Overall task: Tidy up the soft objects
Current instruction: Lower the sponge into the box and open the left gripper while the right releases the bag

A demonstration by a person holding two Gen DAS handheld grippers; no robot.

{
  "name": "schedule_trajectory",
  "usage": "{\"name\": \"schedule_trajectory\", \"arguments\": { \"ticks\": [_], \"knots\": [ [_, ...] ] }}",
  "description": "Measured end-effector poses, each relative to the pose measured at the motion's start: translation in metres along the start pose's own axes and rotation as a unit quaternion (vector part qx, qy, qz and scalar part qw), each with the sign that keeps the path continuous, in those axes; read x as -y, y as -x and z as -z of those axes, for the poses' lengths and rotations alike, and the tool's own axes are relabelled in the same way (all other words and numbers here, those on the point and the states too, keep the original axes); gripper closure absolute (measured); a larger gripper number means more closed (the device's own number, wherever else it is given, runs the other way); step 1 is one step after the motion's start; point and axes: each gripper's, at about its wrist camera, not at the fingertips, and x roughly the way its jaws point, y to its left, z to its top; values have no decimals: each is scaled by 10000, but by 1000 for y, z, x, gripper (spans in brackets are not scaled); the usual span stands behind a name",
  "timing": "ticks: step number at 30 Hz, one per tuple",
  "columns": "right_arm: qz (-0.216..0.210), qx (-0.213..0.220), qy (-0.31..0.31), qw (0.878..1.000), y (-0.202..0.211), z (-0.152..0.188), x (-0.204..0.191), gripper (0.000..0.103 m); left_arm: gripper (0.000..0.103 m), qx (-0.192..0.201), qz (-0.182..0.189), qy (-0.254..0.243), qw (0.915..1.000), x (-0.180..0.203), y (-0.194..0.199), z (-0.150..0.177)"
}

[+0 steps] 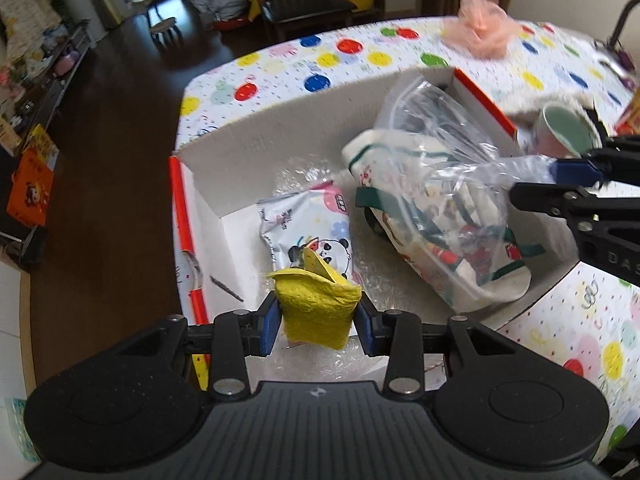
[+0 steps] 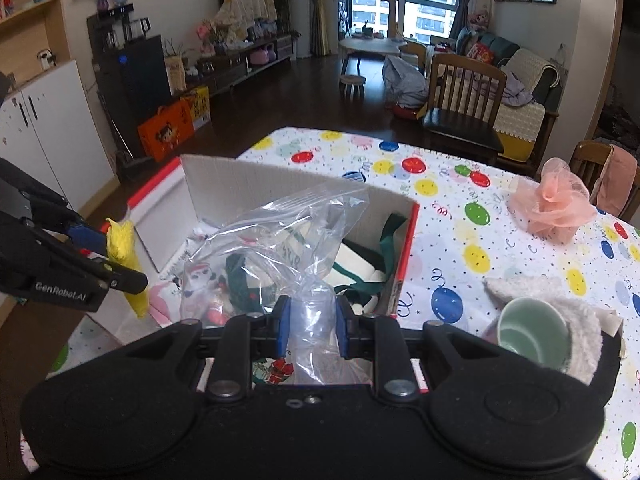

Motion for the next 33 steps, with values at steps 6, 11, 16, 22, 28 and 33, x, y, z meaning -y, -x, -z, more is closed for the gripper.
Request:
{"name": "schedule_trajectory", "arguments": {
  "ticks": [6, 11, 16, 22, 28, 33],
  "knots": [
    [78, -225, 231, 9994, -19, 4, -10, 82, 65, -147, 82, -211, 9996, 5, -19, -4],
    [86, -354, 335, 9988, -27, 7, -18, 82, 65, -208, 159, -245, 9994, 5, -29, -7],
    [101, -454, 377, 9982, -32, 9, -21, 81, 65, -262, 192, -221, 9992, 5, -39, -11],
    [141, -525, 418, 9976, -34, 9, -24, 77, 65, -310, 229, -196, 9991, 6, -51, -11],
    [123, -690, 381, 9968, -35, 9, -23, 76, 65, -334, 283, -6, 9990, 3, -60, -8],
    [100, -690, 349, 9970, -29, 9, -23, 72, 64, -285, 312, 114, 9990, 1, -60, -5]
  ]
}}
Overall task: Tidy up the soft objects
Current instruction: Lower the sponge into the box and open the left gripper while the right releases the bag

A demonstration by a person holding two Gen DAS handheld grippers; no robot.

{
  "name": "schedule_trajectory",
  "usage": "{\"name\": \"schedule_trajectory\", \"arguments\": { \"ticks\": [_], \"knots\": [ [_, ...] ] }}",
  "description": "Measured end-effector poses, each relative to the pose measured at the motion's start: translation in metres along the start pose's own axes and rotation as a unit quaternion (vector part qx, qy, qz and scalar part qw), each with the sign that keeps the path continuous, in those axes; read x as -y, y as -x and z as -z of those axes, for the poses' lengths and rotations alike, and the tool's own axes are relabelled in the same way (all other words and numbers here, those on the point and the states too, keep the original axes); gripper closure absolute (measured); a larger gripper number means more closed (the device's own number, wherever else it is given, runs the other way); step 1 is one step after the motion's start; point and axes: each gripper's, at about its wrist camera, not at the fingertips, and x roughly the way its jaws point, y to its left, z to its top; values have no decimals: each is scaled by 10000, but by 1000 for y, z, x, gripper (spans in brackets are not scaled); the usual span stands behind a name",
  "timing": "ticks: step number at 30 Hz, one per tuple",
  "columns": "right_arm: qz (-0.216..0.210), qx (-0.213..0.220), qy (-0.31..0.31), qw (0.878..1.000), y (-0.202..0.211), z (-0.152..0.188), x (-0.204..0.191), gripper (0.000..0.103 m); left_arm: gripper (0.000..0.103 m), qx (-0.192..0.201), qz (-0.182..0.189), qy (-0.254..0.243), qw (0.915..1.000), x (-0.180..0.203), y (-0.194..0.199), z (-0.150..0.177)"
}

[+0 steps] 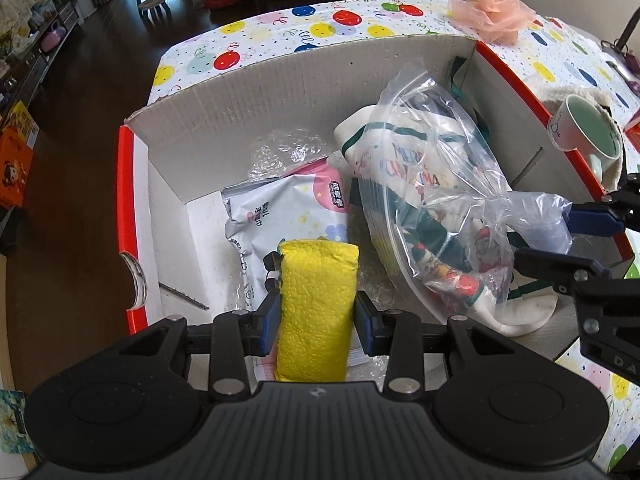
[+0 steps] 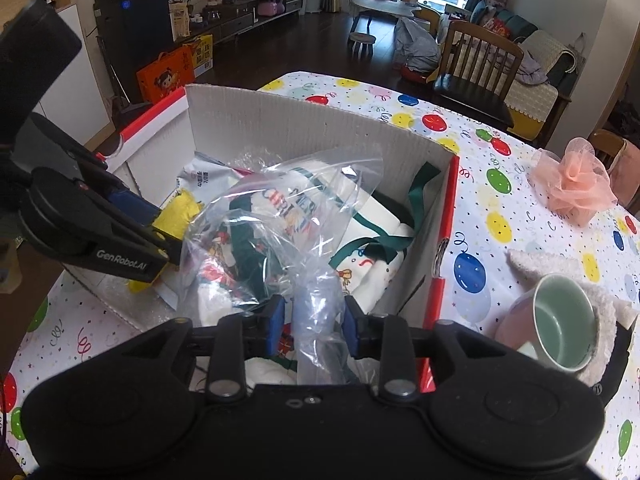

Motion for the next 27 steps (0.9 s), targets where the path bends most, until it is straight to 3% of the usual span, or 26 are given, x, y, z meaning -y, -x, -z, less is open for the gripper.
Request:
{"name": "schedule_trajectory", "arguments": {
  "ticks": [3, 5, 24, 27],
  "knots": [
    [-18, 36, -33, 10000, 6, 0, -1, 68, 54, 36, 18, 66, 10000, -1, 1, 2],
    [-31, 70, -59, 10000, 10, 0, 0, 65, 42, 78, 41, 117, 9999, -3, 4, 4],
    [-274, 702, -536, 9957, 82, 4, 13, 47, 40, 941, 247, 176, 9951, 1, 70, 18],
    [-319, 839, -617, 9941, 96, 7, 16, 43, 34, 1101, 321, 164, 9933, 5, 84, 19]
  ]
}}
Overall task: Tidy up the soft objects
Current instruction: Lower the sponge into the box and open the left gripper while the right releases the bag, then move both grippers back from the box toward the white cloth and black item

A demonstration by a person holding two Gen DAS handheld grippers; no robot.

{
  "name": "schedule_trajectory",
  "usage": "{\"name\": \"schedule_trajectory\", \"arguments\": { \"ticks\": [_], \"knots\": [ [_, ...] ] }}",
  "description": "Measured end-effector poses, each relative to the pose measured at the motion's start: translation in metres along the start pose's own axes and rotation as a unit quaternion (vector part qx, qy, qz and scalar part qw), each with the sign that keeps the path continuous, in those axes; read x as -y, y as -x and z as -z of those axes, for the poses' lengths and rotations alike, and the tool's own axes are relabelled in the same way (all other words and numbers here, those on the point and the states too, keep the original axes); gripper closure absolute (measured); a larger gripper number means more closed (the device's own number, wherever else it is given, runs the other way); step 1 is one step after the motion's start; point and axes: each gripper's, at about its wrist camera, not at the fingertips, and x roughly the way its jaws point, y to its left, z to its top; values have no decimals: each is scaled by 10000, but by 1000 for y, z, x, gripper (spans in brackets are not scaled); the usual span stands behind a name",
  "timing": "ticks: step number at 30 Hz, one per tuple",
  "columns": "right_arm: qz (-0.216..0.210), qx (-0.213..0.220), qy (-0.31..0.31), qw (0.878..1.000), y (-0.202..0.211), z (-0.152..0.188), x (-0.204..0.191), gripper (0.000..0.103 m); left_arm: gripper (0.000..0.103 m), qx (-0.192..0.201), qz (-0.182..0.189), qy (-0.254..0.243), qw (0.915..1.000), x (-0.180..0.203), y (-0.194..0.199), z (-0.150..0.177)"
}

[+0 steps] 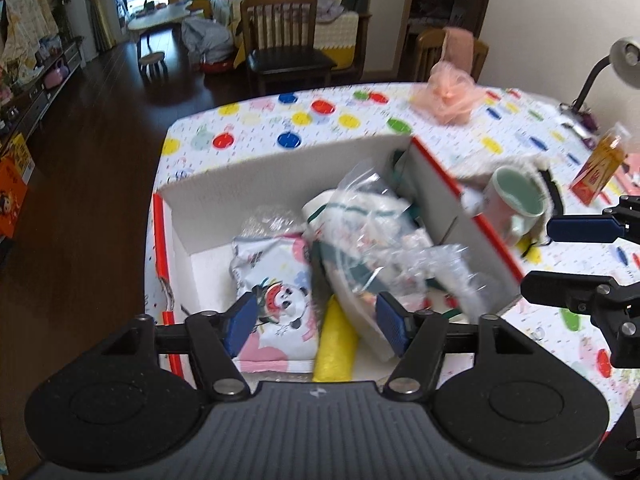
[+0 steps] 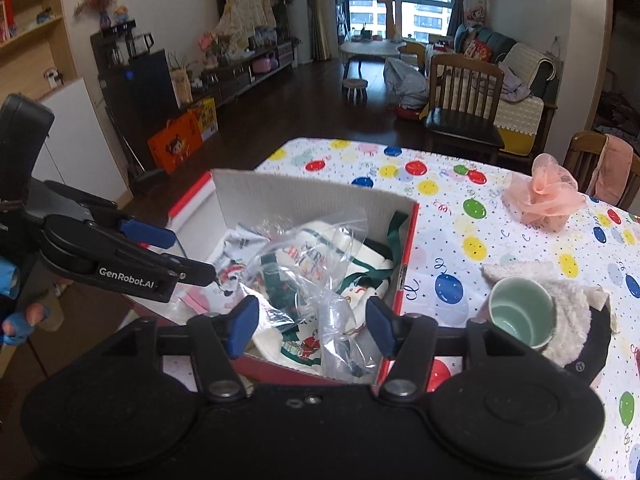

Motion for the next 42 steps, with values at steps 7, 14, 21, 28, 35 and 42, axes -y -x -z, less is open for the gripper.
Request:
{"name": "schedule_trajectory", "arguments": {
  "ticks": [7, 14, 21, 28, 35, 42],
  "knots": [
    [14, 307, -224, 9993, 36, 7, 15, 32, 31, 378, 117, -55, 9992, 19, 23, -3],
    [137, 562, -432, 9974, 68, 20, 44, 19, 23, 607, 310, -68, 9977, 44, 31, -9],
    [225, 791, -604, 9948, 90, 36, 88, 8, 18, 831, 442, -62, 9955, 79, 31, -19],
    [220, 863, -595, 9942, 106, 58, 145, 1, 18, 937, 591, 77, 9938, 129, 20, -34],
    [323, 711, -392, 9962, 108, 79, 202, 1, 18, 767, 626, -181, 9949, 203, -4, -53],
    [227, 498, -355, 9979, 98, 95, 250, 1, 18, 448, 924, -595, 9929, 268, -40, -69]
  ]
}}
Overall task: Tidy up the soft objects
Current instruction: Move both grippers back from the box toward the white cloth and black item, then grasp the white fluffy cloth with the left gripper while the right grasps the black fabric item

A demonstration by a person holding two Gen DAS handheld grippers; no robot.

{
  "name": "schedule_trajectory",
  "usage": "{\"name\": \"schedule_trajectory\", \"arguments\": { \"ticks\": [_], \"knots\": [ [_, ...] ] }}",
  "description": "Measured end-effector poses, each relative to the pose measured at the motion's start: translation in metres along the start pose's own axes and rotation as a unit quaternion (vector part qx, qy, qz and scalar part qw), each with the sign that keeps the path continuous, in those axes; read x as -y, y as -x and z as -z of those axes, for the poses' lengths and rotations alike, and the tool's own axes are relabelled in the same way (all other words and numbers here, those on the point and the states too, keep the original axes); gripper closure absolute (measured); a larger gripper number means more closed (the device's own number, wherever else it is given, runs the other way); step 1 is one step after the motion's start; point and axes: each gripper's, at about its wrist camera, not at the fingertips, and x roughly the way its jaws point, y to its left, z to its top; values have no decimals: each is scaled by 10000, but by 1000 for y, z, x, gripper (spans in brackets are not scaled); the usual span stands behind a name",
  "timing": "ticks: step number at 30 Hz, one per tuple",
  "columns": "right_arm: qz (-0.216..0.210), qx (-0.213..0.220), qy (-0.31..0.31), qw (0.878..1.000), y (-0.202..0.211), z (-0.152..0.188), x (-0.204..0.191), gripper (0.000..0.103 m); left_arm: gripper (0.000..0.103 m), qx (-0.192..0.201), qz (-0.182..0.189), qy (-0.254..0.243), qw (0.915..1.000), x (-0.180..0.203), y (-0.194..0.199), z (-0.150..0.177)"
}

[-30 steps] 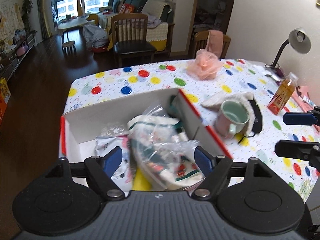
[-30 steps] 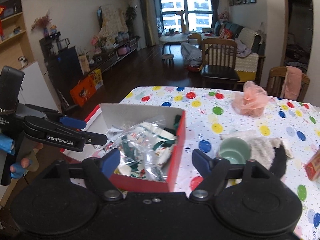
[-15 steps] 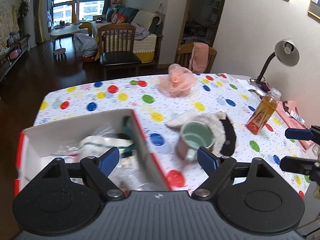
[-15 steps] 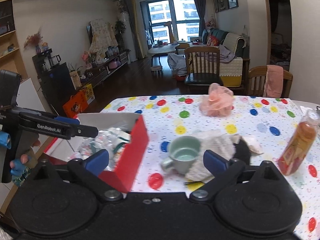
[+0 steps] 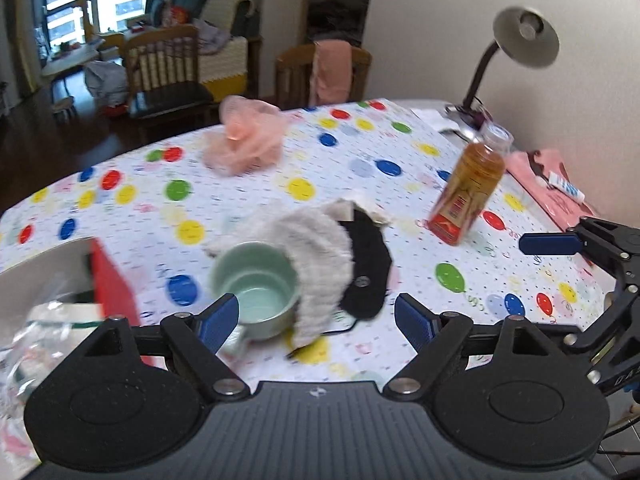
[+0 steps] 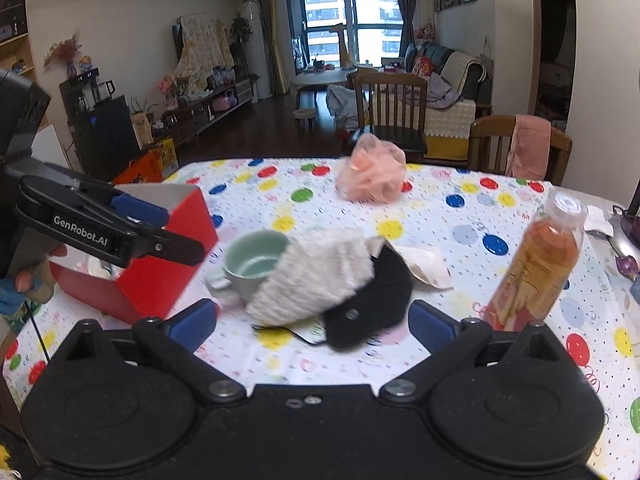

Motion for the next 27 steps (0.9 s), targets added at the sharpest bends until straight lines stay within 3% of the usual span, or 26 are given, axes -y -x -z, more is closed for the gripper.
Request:
{"name": "schedule_trajectory", "arguments": {
  "ticks": [5, 11, 18, 24, 27],
  "knots": [
    [-84, -174, 42, 9998, -7, 8, 28, 1, 18, -285, 125, -162, 9994, 26, -34, -17],
    [-183, -297, 149, 9993, -24, 10, 49, 1, 18, -608, 103, -726, 9955, 46, -73, -41],
    [-382, -452, 482, 9971, -51, 11, 65, 2, 18, -1190, 252, -1622, 9792, 54, -126, -55],
    [-435, -732, 730, 9937, -87, 13, 78, 4, 18, -1602, 461, -2120, 9630, 53, -158, -53],
    [-488, -840, 759, 9924, -105, 14, 84, 6, 18, -1707, 440, -2192, 9596, 50, -169, -53]
  ]
}}
